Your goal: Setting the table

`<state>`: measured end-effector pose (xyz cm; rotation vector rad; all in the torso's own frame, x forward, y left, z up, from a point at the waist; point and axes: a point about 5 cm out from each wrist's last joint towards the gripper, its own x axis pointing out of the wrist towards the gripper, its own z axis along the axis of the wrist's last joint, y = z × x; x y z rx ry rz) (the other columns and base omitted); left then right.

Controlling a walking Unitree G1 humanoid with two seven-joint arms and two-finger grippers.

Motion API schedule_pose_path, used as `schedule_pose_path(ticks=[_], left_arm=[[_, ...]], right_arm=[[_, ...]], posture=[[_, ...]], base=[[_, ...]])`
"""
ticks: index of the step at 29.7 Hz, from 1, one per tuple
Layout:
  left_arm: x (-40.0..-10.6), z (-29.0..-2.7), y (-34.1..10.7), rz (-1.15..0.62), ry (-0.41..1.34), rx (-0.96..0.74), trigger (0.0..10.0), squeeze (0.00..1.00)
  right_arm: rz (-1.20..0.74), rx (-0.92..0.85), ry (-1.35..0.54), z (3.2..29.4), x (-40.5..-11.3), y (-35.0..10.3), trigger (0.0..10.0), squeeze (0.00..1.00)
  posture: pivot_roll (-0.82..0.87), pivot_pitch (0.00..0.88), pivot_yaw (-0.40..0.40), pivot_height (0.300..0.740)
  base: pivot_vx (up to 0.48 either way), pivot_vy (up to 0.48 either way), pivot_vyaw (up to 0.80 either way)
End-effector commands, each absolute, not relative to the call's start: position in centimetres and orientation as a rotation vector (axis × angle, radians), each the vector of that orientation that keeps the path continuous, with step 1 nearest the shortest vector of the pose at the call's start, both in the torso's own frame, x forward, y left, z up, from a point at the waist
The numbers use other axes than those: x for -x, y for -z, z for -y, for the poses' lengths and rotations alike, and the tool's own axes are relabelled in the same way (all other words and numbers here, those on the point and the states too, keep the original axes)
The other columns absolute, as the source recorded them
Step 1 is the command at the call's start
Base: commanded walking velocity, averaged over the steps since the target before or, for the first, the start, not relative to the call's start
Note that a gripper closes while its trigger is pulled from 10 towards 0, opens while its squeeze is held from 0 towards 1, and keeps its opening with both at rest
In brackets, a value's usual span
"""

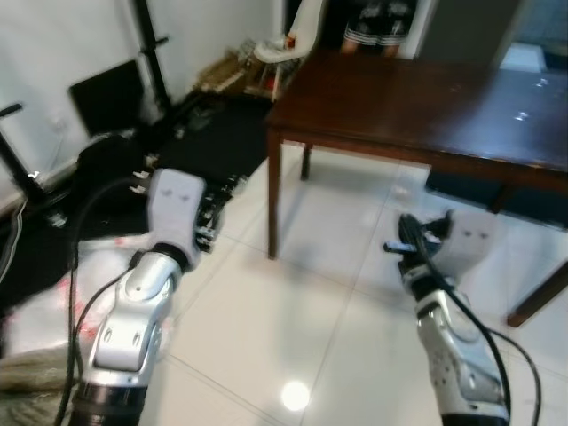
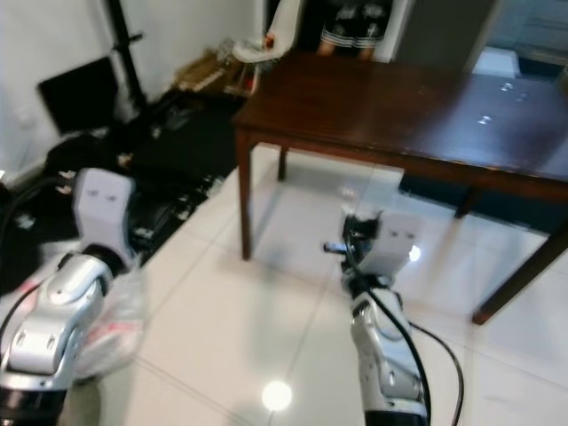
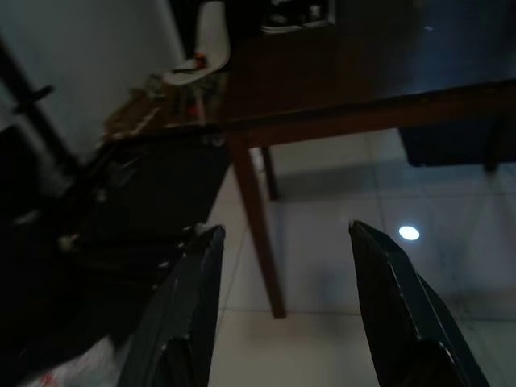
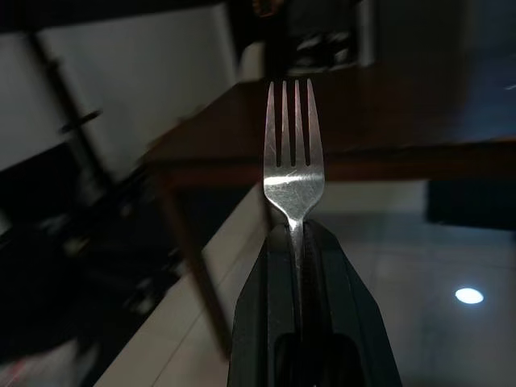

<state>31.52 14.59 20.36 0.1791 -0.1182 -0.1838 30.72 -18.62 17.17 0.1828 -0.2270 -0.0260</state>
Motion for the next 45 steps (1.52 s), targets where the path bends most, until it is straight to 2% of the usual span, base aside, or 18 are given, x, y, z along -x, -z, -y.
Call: schedule_pose_path(ticks=[1,13,25,34,45], left_arm=[[-31.4,-15.1,-19.8,0.097,0.166,-0.178,10.0,0.00],[-31.5,-15.2,-19.9,0.099,0.166,-0.178,10.0,0.00],[-31.5,-15.2,-19.4,0.074,0.138,-0.191,10.0,0.00],[-31.9,-16.9,-19.2,0.052,0.041,-0.208,10.0,0.00],[-32.0,-16.7,-19.4,0.059,0.044,-0.204,10.0,0.00]], right_arm=[[0.218,-0.193,0.010,18.0,-30.7,-17.0,10.0,0.00],[0.220,-0.193,0.006,17.9,-30.7,-17.1,10.0,0.00],[0.124,-0.151,-0.203,16.1,-30.8,-16.5,10.0,0.00],[0.154,-0.188,-0.367,14.2,-30.7,-17.6,10.0,0.00],[0.155,-0.193,-0.416,13.7,-30.9,-17.9,10.0,0.00]], posture=[[0.00,0.006,0.091,0.740],[-0.01,0.005,0.094,0.740],[0.00,0.005,0.101,0.740],[0.00,0.003,0.099,0.740],[0.01,0.001,0.102,0.740]], base=[[0.480,0.000,-0.78],[0.480,0.000,-0.72],[0.480,0.000,0.00],[0.480,0.000,0.00],[0.480,0.000,0.00]])
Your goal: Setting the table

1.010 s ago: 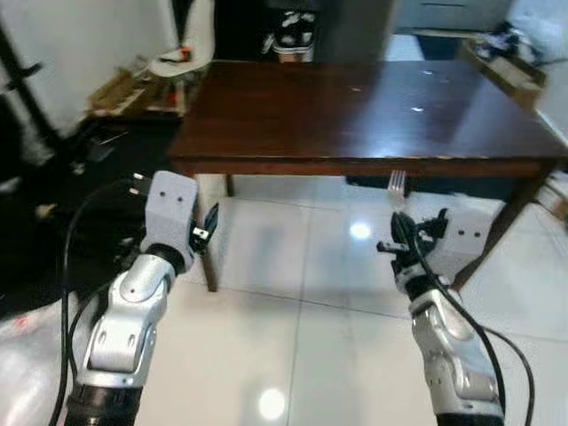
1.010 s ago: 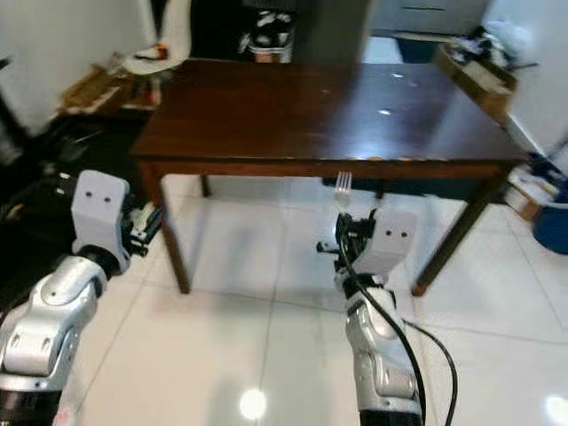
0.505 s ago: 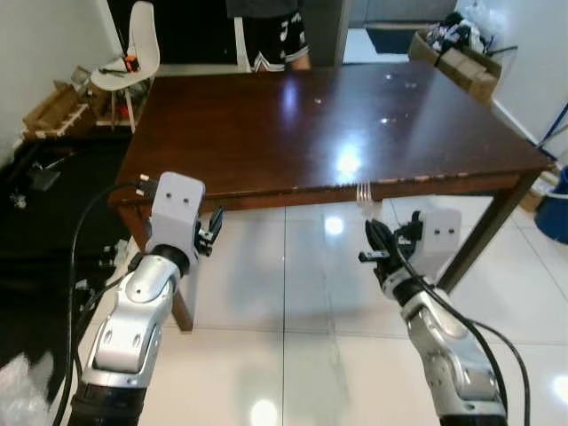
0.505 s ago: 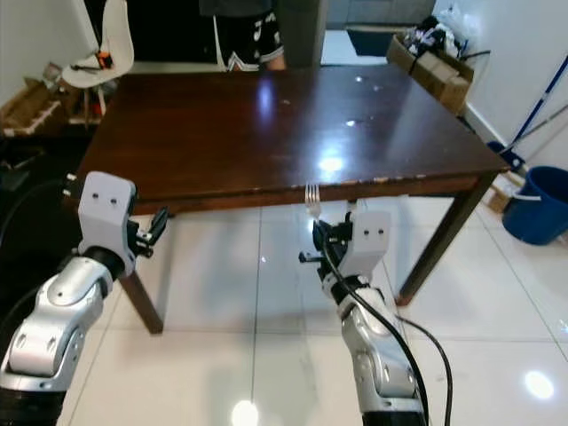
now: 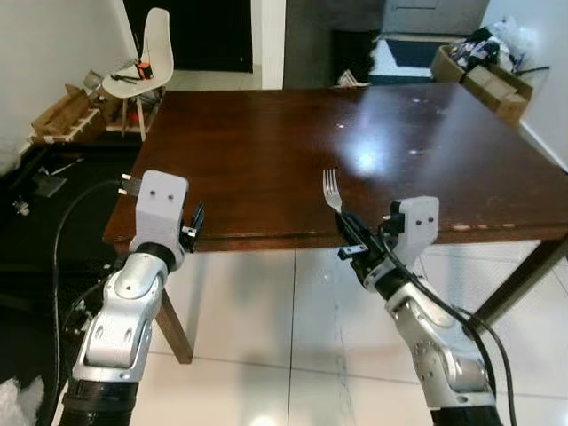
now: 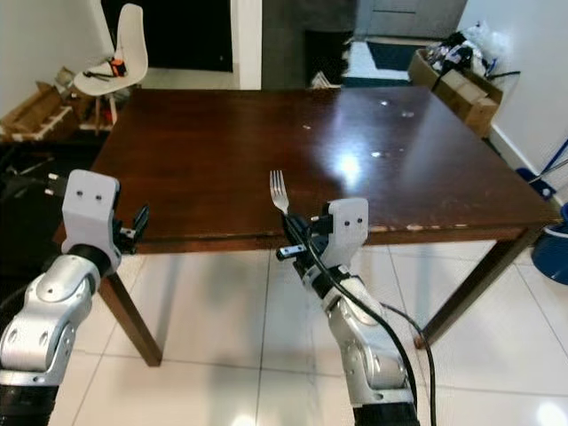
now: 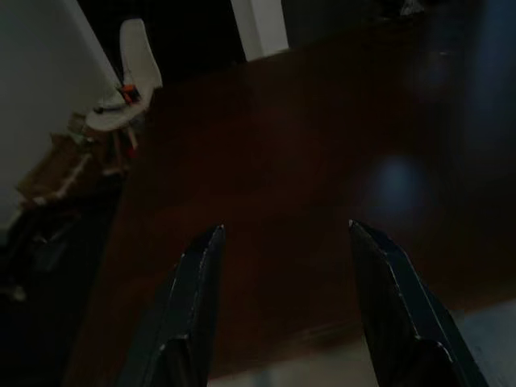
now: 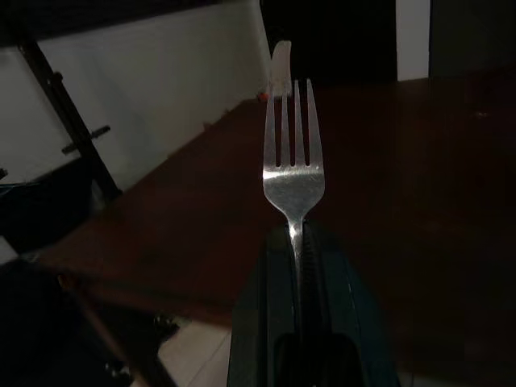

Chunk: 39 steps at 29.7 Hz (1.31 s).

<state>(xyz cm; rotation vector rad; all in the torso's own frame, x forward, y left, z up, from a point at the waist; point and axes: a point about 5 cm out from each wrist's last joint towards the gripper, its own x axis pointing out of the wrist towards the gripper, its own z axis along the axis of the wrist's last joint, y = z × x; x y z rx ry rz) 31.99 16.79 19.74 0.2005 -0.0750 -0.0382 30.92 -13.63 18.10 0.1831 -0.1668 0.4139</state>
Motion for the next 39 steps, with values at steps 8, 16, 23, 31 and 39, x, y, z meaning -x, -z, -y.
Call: schedule_pose_path(ticks=[8,16,23,31,39], left_arm=[[-32.09,-16.70,-19.48,0.062,0.042,-0.204,10.0,0.00],[-32.10,-16.72,-19.51,0.063,0.037,-0.205,10.0,0.00],[-32.17,-16.74,-19.57,0.066,0.035,-0.205,10.0,0.00],[-32.21,-16.71,-19.67,0.075,0.038,-0.199,10.0,0.00],[-32.16,-16.77,-19.67,0.066,0.011,-0.179,10.0,0.00]], right_arm=[[0.156,-0.196,-0.419,13.67,-30.97,-18.00,10.0,0.00],[0.156,-0.195,-0.426,13.54,-31.11,-18.07,10.0,0.00],[0.156,-0.196,-0.427,13.55,-31.10,-18.04,10.0,0.00],[0.152,-0.194,-0.428,13.59,-31.10,-17.93,10.0,0.00],[0.146,-0.193,-0.439,13.55,-31.07,-17.86,10.0,0.00]], posture=[[0.01,0.000,0.101,0.740],[0.01,0.000,0.099,0.740],[0.01,0.000,0.100,0.740],[0.01,0.000,0.100,0.740],[0.01,0.000,0.099,0.740]], base=[[0.480,0.000,0.00],[0.480,0.000,0.00],[0.480,0.000,0.00],[0.480,0.000,0.00],[0.080,0.000,0.00]])
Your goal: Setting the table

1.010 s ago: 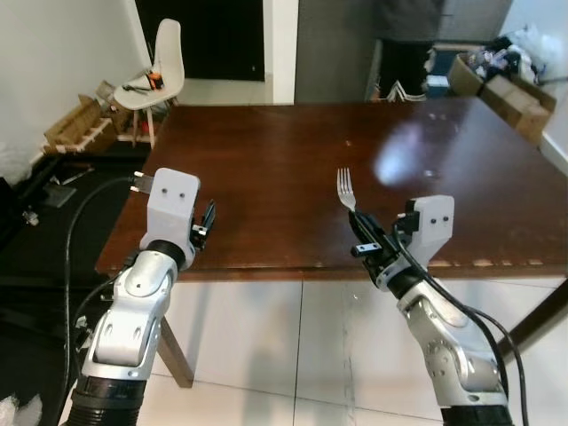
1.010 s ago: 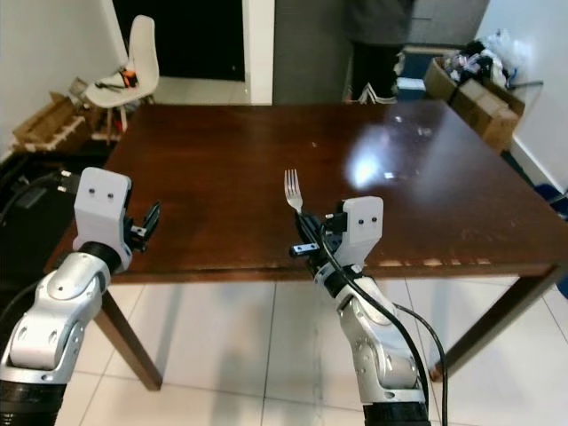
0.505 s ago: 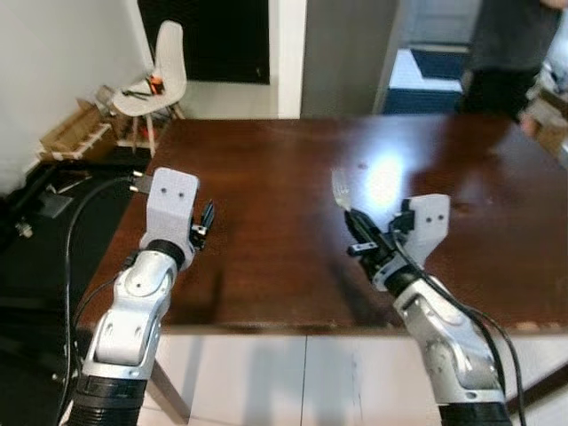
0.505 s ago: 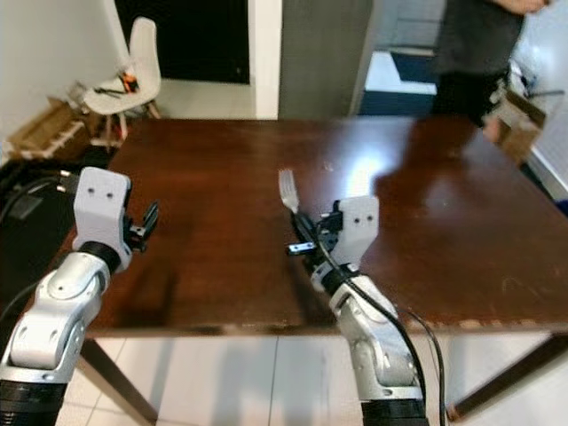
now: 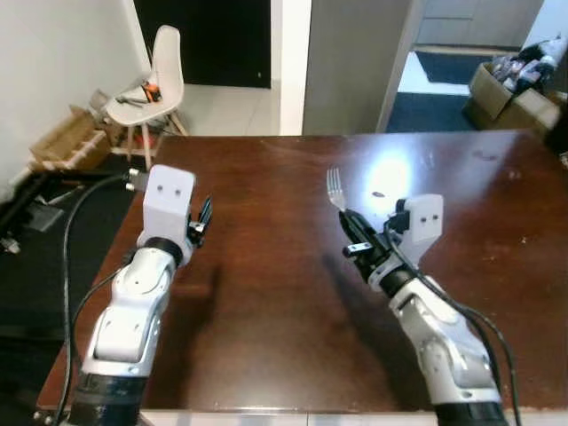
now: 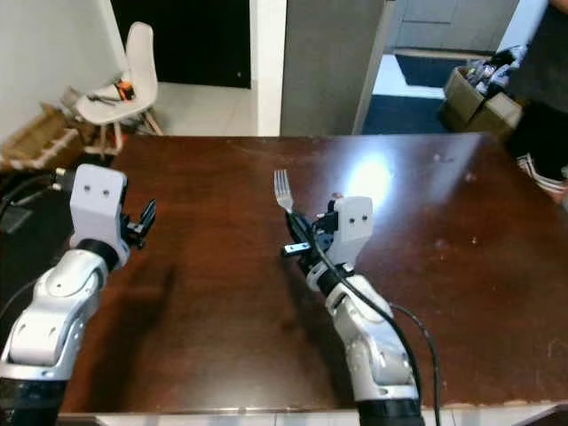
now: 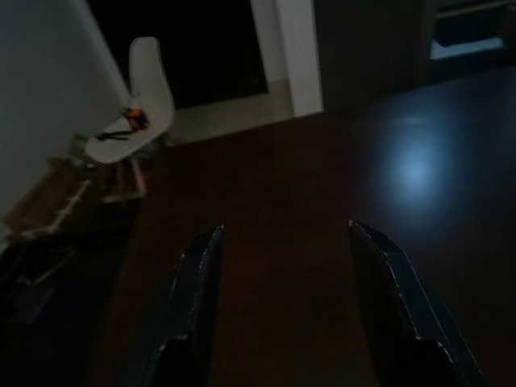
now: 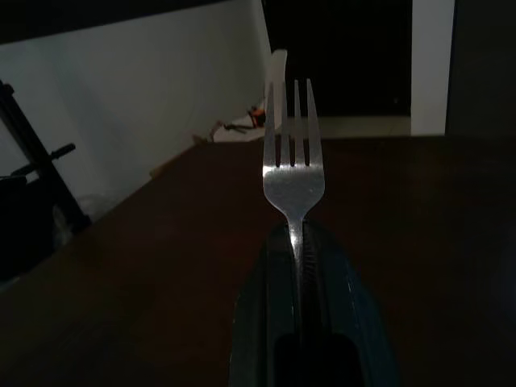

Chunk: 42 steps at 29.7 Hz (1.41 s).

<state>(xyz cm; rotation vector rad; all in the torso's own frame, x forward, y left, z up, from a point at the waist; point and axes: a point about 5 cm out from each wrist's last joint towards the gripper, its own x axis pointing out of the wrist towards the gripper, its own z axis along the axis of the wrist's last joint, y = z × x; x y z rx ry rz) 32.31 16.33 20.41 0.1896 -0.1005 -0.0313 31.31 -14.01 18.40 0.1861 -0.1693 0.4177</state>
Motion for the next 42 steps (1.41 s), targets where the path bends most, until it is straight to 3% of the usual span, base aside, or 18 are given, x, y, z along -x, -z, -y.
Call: schedule_pose_path(ticks=[1,9,23,41,42], left_arm=[[-32.2,-16.8,-19.7,0.066,0.011,-0.179,10.0,0.00],[-32.2,-16.9,-19.7,0.066,0.003,-0.180,10.0,0.00],[-32.9,-17.0,-20.7,0.007,0.090,-0.209,10.0,0.00],[-31.3,-17.0,-20.6,-0.034,0.145,-0.247,10.0,0.00],[-31.3,-17.0,-20.6,-0.036,0.143,-0.248,10.0,0.00]], right_arm=[[0.146,-0.193,-0.439,13.5,-31.1,-17.9,10.0,0.00],[0.109,-0.184,-0.462,13.2,-30.9,-17.2,10.0,0.00],[-0.128,-0.041,-0.111,16.7,-35.6,-13.6,10.0,0.00],[-0.195,-0.071,-0.099,17.1,-36.9,-11.7,10.0,0.00],[-0.195,-0.074,-0.101,17.0,-36.9,-11.7,9.0,1.00]], posture=[[0.01,0.000,0.099,0.740],[0.01,0.000,0.102,0.740],[0.07,0.045,0.128,0.740],[0.14,0.123,0.170,0.740],[0.14,0.123,0.170,0.740]], base=[[0.000,0.000,0.00],[0.000,0.000,0.00],[0.000,0.000,0.00],[0.000,0.000,0.00],[0.000,0.000,0.00]])
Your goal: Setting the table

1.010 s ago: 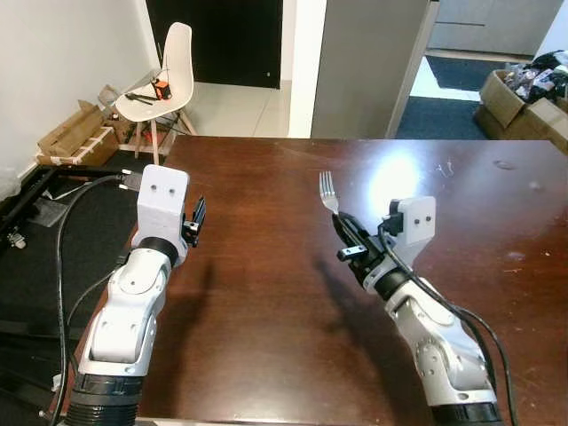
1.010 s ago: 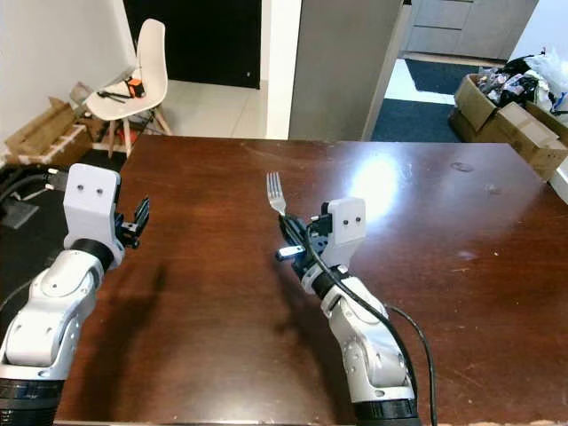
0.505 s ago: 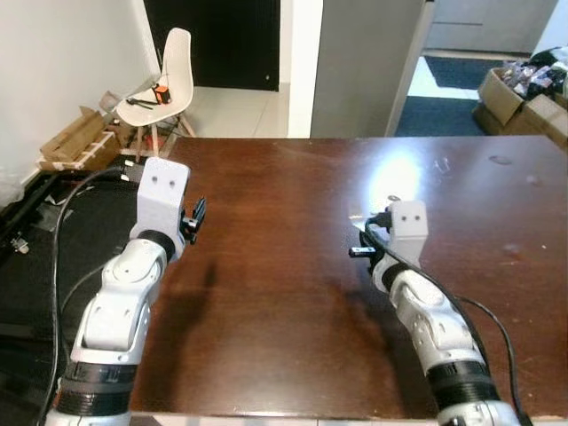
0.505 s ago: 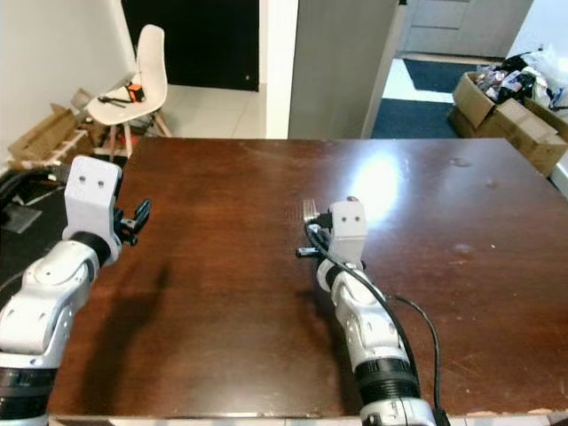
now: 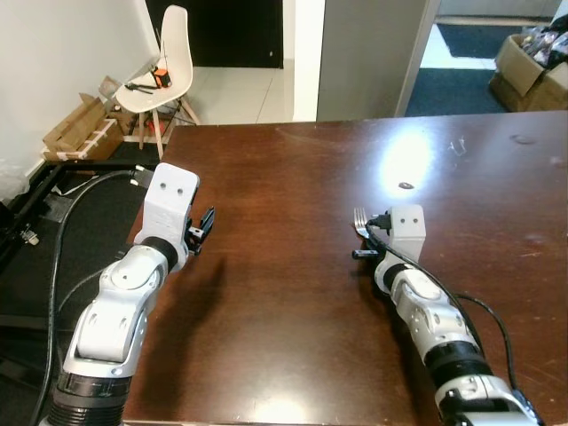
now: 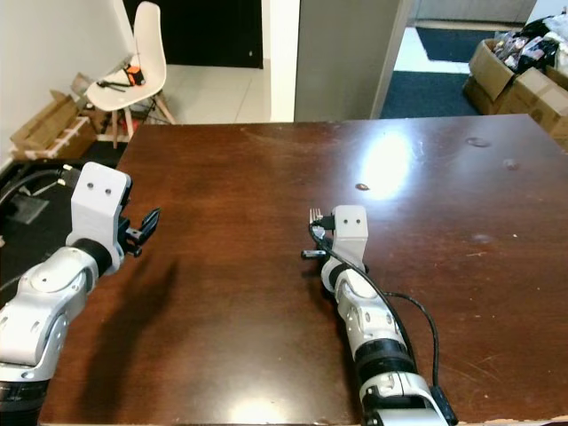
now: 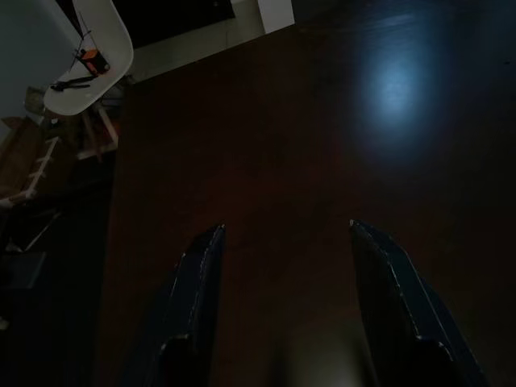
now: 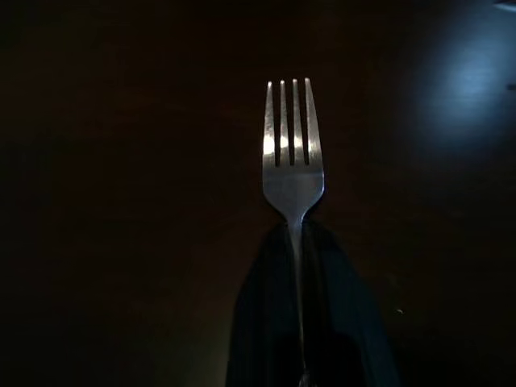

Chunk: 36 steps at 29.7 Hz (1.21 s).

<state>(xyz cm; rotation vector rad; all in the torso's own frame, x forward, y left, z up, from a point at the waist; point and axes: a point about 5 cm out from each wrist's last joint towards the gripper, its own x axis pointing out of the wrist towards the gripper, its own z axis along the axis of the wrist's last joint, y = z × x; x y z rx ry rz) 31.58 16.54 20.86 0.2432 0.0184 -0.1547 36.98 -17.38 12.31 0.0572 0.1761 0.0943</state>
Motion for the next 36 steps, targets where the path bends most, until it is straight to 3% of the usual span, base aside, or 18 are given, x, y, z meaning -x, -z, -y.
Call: schedule_pose_path(ticks=[1,3,4,10,11,21,29,36], left_arm=[[-31.3,-17.0,-20.6,-0.036,0.143,-0.248,10.0,0.00],[-31.3,-17.1,-20.6,-0.039,0.142,-0.249,10.0,0.00],[-31.2,-17.0,-20.6,-0.041,0.142,-0.250,10.0,0.00],[-31.4,-16.8,-20.7,-0.041,0.147,-0.249,10.0,0.00],[-31.6,-16.5,-20.7,-0.036,0.149,-0.246,10.0,0.00],[-32.3,-16.1,-20.9,-0.008,0.137,-0.223,10.0,0.00],[-32.7,-15.0,-20.1,-0.003,0.157,-0.186,10.0,0.00],[-32.1,-15.5,-18.7,-0.030,0.134,-0.143,10.0,0.00]], right_arm=[[-0.195,-0.074,-0.101,17.0,-36.9,-11.7,9.0,1.00],[-0.194,-0.079,-0.106,16.9,-36.9,-11.6,8.7,1.00],[-0.192,-0.075,-0.107,16.9,-36.9,-11.5,10.0,1.00],[-0.174,-0.053,-0.096,17.1,-37.1,-11.7,10.0,1.00],[-0.151,-0.041,-0.091,17.3,-37.2,-12.2,10.0,0.00],[0.042,0.034,-0.115,16.7,-36.5,-16.1,10.0,0.00],[0.159,0.020,-0.107,14.8,-32.8,-17.9,10.0,0.00],[0.140,0.073,0.003,16.2,-30.2,-16.7,10.0,0.00]], posture=[[0.14,0.123,0.170,0.740],[0.13,0.123,0.171,0.740],[0.13,0.121,0.171,0.740],[0.12,0.109,0.168,0.740],[0.11,0.095,0.164,0.740],[0.07,0.042,0.143,0.740],[0.00,0.000,0.115,0.740],[-0.04,0.000,0.108,0.740]], base=[[0.000,0.000,0.00],[0.000,0.000,0.00],[0.000,0.000,0.00],[0.000,0.000,0.00],[0.000,0.000,0.00],[0.000,0.000,0.00],[0.000,0.000,0.00],[0.000,0.000,0.00]])
